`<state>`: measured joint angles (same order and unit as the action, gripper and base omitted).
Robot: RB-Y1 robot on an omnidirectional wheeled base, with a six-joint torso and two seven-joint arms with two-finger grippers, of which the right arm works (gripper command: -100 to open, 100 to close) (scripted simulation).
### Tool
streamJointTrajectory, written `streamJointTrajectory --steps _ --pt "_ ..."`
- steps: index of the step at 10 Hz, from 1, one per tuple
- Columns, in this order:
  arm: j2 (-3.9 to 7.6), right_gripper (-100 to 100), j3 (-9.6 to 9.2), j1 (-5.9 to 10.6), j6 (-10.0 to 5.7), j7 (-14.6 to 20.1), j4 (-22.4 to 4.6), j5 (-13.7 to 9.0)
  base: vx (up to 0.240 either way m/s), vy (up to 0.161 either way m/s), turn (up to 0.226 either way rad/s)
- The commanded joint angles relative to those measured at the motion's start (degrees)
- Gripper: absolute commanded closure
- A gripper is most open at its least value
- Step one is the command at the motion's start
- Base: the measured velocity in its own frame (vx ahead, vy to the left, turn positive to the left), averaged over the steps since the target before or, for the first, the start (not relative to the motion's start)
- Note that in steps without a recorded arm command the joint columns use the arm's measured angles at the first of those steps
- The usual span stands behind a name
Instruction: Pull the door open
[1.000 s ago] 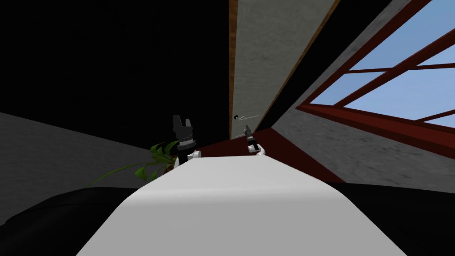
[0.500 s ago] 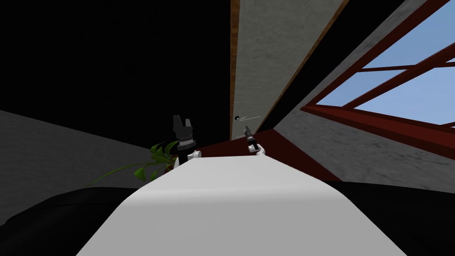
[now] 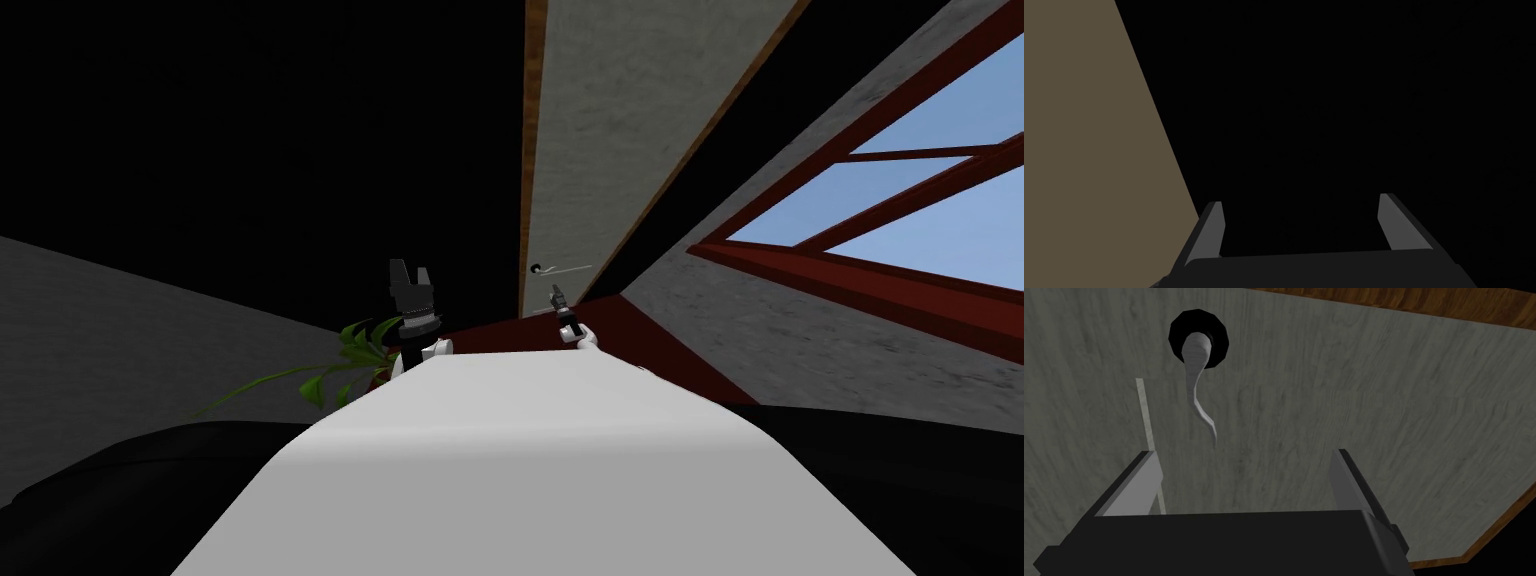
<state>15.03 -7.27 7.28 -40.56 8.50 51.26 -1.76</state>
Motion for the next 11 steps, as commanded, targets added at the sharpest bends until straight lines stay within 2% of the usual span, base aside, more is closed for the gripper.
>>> streamJointTrajectory --steps 1,10,11 --pt "0.48 -100 -0.21 1.16 -0.33 0.61 -2.57 -0.16 0.089 -0.04 0.074" --pt "2.42 -100 -1.21 6.82 -1.54 3.07 -14.91 -0.88 0.08 -0.041 0.068" --pt "2.25 -100 -1.14 6.73 -1.77 2.87 -14.66 -0.83 0.053 -0.026 0.014"
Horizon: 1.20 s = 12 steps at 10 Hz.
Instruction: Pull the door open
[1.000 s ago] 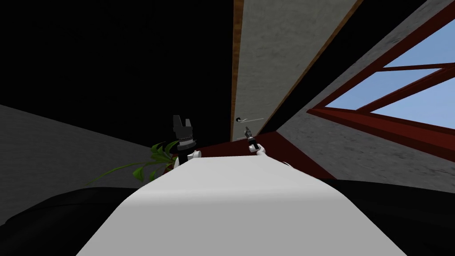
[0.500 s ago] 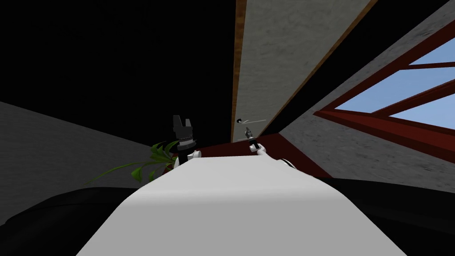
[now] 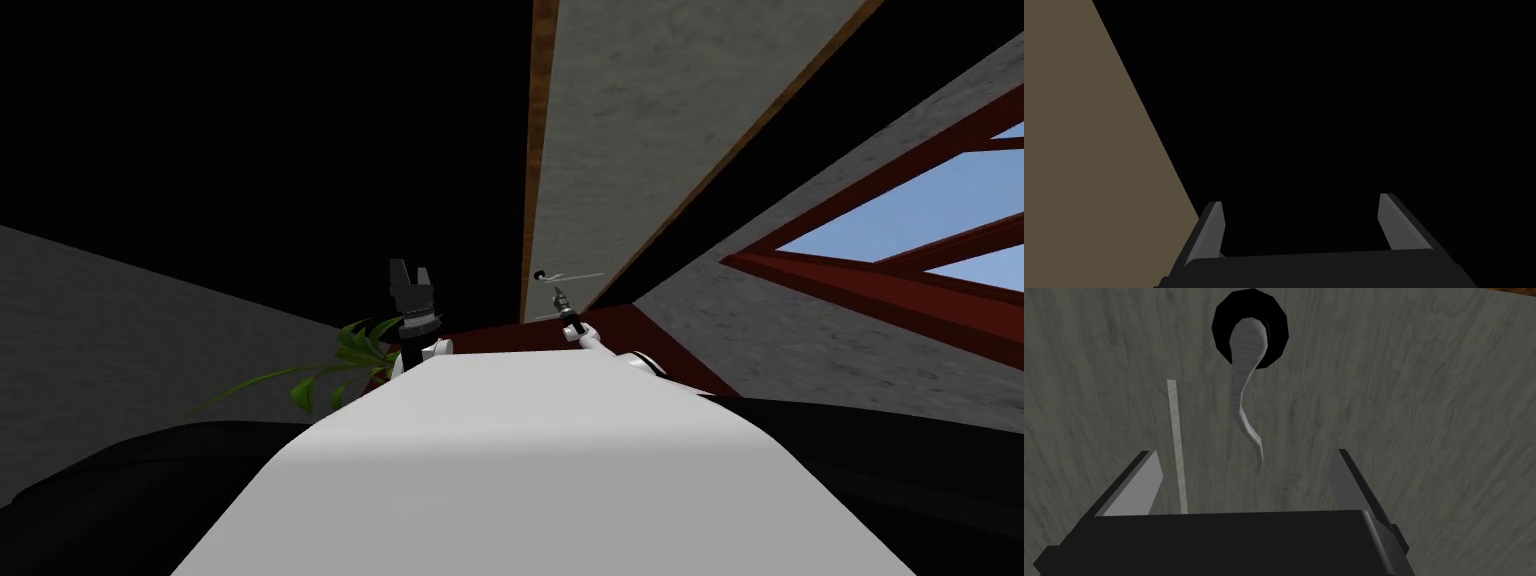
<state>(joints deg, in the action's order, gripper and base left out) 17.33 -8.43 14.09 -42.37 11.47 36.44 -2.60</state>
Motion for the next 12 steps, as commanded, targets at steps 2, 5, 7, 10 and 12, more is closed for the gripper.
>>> streamJointTrajectory --steps 2,5,7,10,12 --pt "1.15 -100 1.87 -0.94 -0.48 -0.24 -0.66 -1.5 0.081 0.031 0.314" --pt "3.32 -100 5.36 -2.66 -1.36 -0.73 -1.88 -4.28 0.173 0.044 0.331" --pt "3.32 -100 5.36 -2.66 -1.36 -0.73 -1.88 -4.28 0.07 0.023 0.023" --pt "5.06 -100 8.11 -3.98 -2.04 -1.17 -2.84 -6.46 0.089 -0.03 0.274" --pt "4.86 100 7.51 -3.4 -2.43 -0.89 -3.56 -6.01 0.019 -0.013 0.003"
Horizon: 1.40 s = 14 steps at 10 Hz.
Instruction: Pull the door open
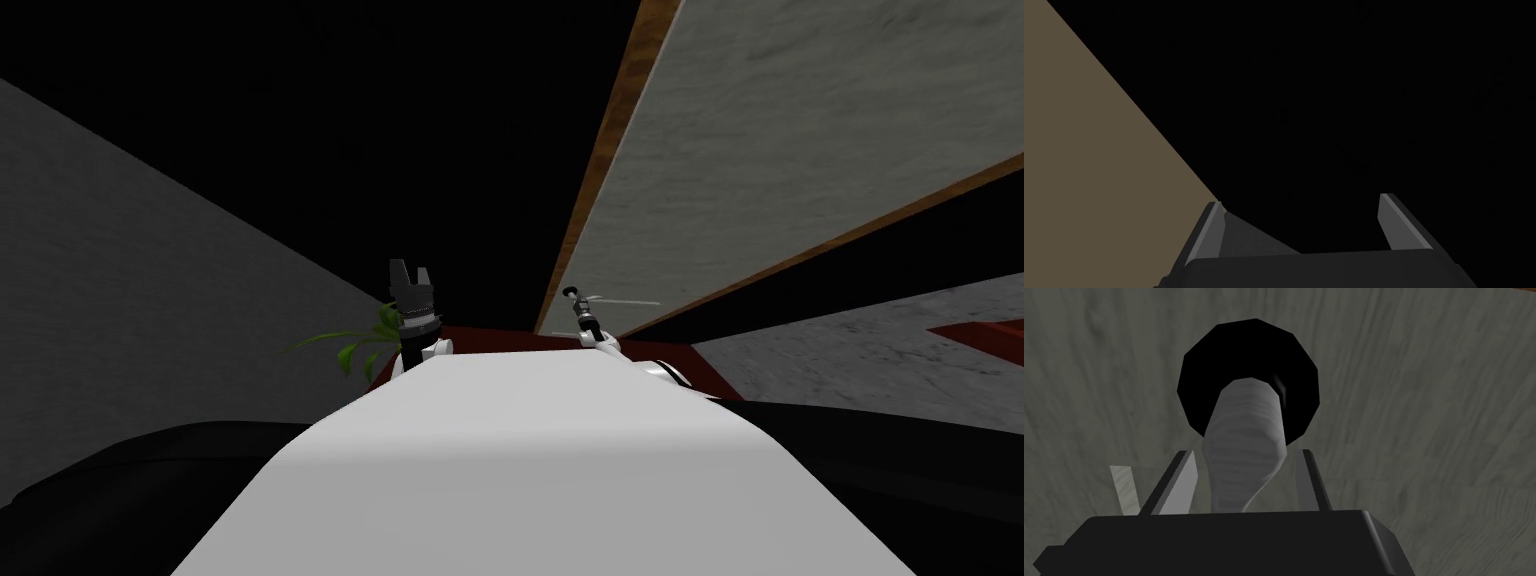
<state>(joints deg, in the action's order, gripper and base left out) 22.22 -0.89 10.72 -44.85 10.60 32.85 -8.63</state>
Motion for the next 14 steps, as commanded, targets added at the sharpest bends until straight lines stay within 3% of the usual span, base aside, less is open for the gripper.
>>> streamJointTrajectory --steps 1,5,6,14 --pt "-0.03 100 -0.03 -0.03 0.05 -0.02 0.03 0.02 -0.017 0.011 -0.024" --pt "-0.03 100 -0.03 -0.03 0.05 -0.02 0.03 0.02 -0.004 0.001 0.001" --pt "0.96 100 -0.81 -0.67 -0.69 1.31 0.1 0.29 -0.109 -0.029 0.138" --pt "5.7 100 -5.21 -3.81 -4.88 7.82 0.74 1.95 -0.209 -0.076 0.132"
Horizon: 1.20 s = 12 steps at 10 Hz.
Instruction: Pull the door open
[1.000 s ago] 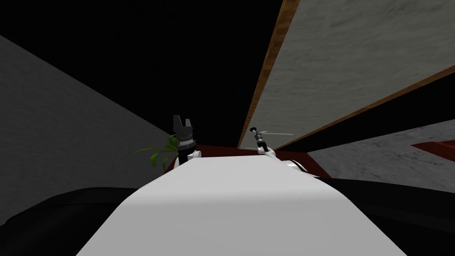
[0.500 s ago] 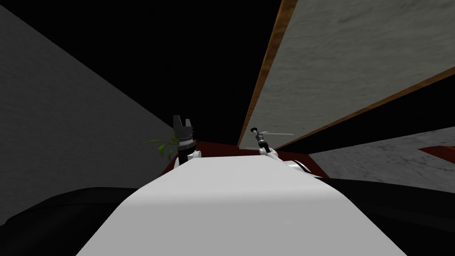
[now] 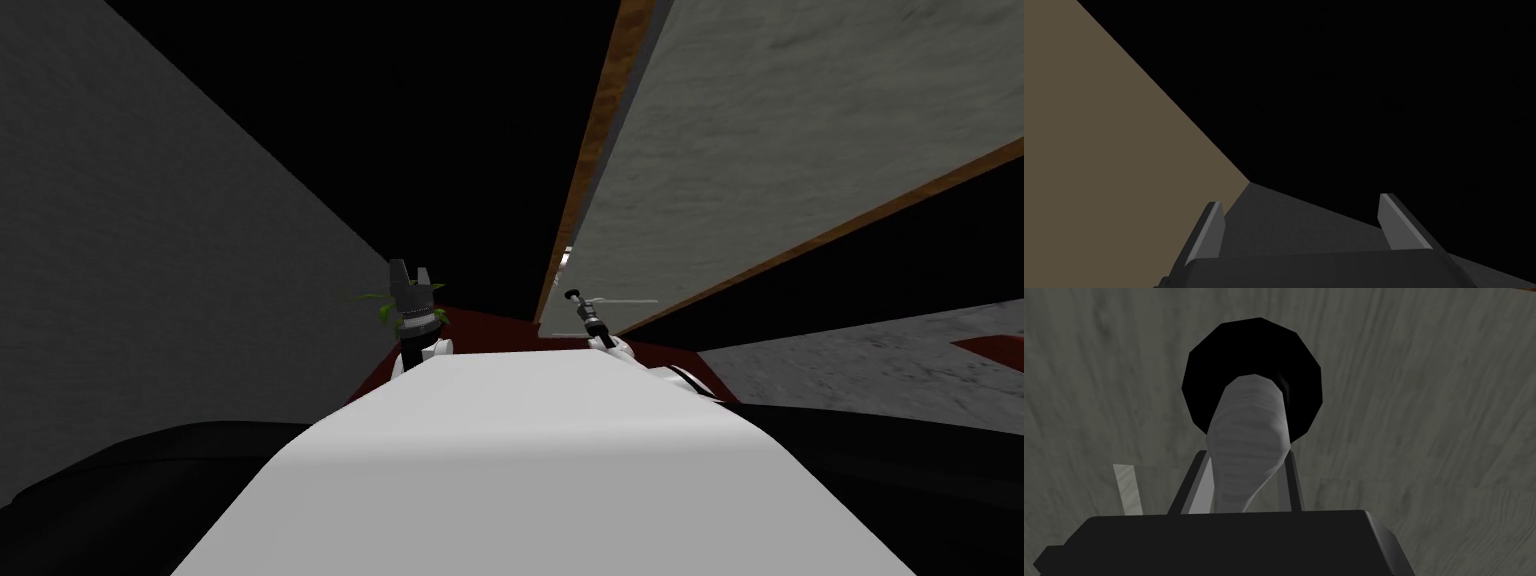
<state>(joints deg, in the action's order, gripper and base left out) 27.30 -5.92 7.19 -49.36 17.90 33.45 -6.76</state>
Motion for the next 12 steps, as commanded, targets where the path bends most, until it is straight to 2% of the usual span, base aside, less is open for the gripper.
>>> streamJointTrajectory --steps 1,2,4,9,10,11,12 --pt "0.0 100 0.0 0.0 0.0 0.0 0.0 0.0 -0.089 -0.032 0.037" --pt "0.98 100 -1.2 -1.09 -1.72 1.39 0.06 0.4 -0.143 -0.051 0.129" --pt "1.66 100 -1.81 -1.64 -2.73 2.12 0.13 0.59 -0.168 -0.053 0.07" --pt "5.17 100 -4.98 -4.55 -8.02 5.93 0.52 1.61 -0.193 -0.079 0.095" --pt "4.38 100 -4.78 -3.45 -7.61 5.44 -0.51 1.58 -0.101 -0.022 0.014" --pt "5.08 100 -5.34 -4.44 -9.43 6.19 -1.02 1.59 -0.143 -0.065 0.15" --pt "5.31 100 -5.46 -4.68 -9.93 6.36 -1.14 1.57 -0.165 -0.096 0.165"
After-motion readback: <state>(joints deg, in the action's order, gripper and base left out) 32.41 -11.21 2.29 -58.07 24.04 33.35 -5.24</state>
